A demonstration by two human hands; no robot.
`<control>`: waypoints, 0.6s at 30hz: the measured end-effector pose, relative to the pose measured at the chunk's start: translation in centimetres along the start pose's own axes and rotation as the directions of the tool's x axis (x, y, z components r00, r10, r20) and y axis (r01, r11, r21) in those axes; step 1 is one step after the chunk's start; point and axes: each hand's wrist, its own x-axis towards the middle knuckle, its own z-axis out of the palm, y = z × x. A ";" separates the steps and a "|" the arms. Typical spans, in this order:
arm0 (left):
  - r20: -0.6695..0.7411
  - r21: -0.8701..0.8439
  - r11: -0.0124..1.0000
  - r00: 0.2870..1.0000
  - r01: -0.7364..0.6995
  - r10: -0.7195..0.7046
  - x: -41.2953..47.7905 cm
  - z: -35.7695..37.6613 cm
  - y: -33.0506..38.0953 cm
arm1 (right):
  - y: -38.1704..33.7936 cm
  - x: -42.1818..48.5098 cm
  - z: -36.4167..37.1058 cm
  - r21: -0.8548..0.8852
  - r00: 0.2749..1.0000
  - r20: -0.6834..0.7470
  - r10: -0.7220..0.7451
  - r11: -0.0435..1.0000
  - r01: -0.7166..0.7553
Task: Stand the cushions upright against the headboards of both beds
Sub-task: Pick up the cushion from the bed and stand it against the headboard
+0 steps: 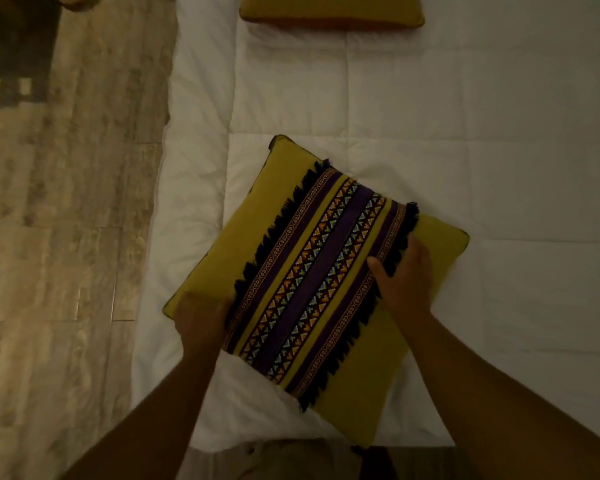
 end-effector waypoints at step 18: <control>0.502 0.240 0.925 0.853 -0.293 0.140 13.5 4.2 11.3 | 8.8 -6.5 3.6 0.506 0.836 0.245 0.490 0.671 -0.542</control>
